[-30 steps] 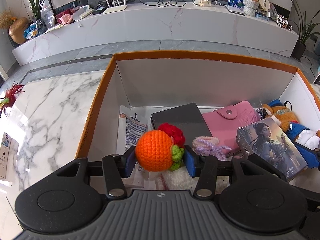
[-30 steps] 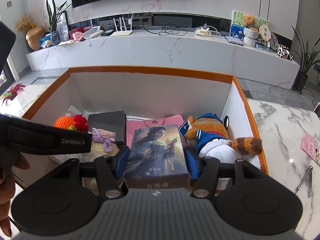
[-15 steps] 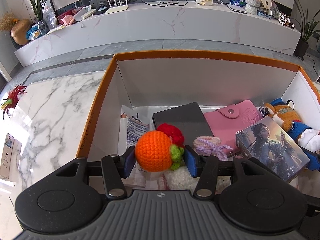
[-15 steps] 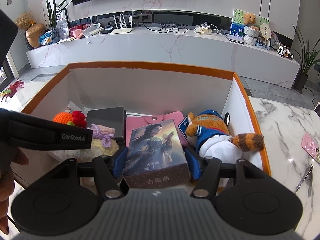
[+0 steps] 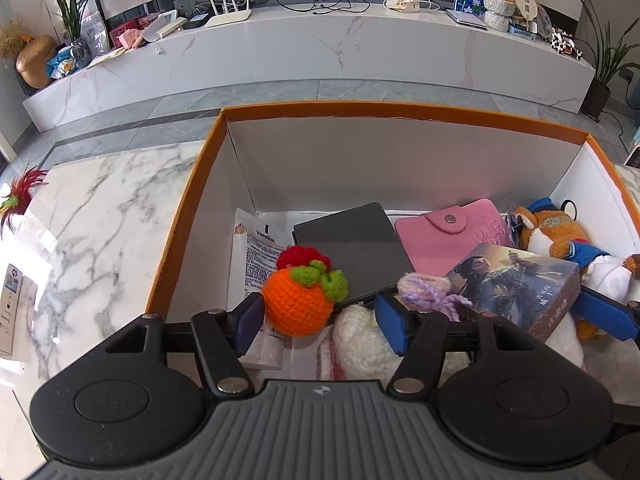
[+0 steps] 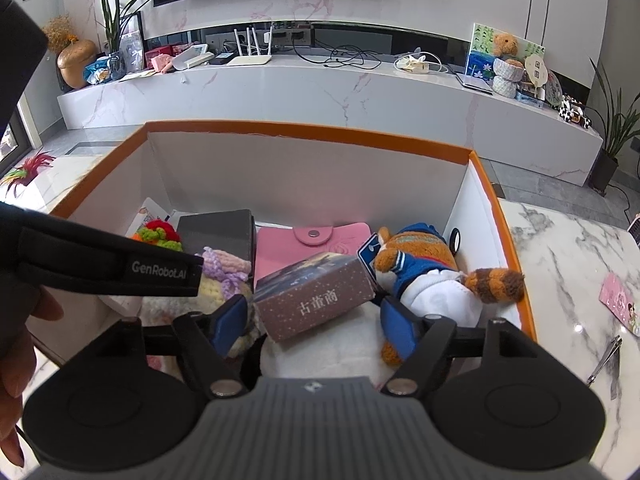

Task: Organize objects
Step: 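Open the left tool to drop the fruit while the right tool releases the card box, then withdraw both tools toward the yellow tape measure and gold gift box, then grasp the yellow tape measure with the left tool while the right tool grasps the gold gift box, then lift and carry the tape measure and gift box over the orange box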

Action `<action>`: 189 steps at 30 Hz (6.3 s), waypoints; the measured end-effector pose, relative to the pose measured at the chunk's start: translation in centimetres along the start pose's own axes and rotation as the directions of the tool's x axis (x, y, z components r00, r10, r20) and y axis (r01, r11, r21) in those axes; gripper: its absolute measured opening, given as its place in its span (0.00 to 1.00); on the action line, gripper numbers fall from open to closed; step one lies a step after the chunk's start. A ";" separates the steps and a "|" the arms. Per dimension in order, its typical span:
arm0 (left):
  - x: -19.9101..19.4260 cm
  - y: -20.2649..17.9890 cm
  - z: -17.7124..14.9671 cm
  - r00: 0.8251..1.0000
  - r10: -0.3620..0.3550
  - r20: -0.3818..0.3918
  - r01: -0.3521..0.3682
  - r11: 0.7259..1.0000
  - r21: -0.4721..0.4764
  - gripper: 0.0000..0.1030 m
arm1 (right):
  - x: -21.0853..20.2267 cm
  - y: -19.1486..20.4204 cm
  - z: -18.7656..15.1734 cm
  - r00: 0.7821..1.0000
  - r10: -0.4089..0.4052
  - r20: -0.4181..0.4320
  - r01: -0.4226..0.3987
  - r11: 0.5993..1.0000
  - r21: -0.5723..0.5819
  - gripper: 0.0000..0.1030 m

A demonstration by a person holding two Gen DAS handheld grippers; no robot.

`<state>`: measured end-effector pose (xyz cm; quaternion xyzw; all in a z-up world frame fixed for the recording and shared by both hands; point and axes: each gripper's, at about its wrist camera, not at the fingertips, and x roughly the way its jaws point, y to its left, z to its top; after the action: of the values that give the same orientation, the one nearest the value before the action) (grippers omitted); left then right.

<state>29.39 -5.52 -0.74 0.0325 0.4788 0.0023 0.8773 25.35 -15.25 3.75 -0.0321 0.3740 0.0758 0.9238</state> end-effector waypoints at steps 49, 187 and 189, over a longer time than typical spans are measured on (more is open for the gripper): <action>-10.2 12.2 -12.8 1.000 -0.013 0.006 0.013 0.993 -0.119 0.81 | -6.5 9.0 -8.2 0.996 0.082 -0.035 -0.080 0.995 0.057 0.88; -4.4 2.9 -0.8 0.954 -0.108 0.281 0.147 0.981 -0.123 0.56 | -6.8 -3.4 0.8 0.961 0.066 0.269 -0.121 0.974 0.194 0.59; -3.5 2.8 -0.8 0.960 -0.100 0.261 0.137 0.982 -0.127 0.56 | -6.0 -3.4 0.6 0.967 0.057 0.249 -0.108 0.974 0.197 0.59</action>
<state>26.89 -2.86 1.97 -0.0599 0.3624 -0.0201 0.9299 22.08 -19.19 8.32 0.0902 0.2655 0.0782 0.9567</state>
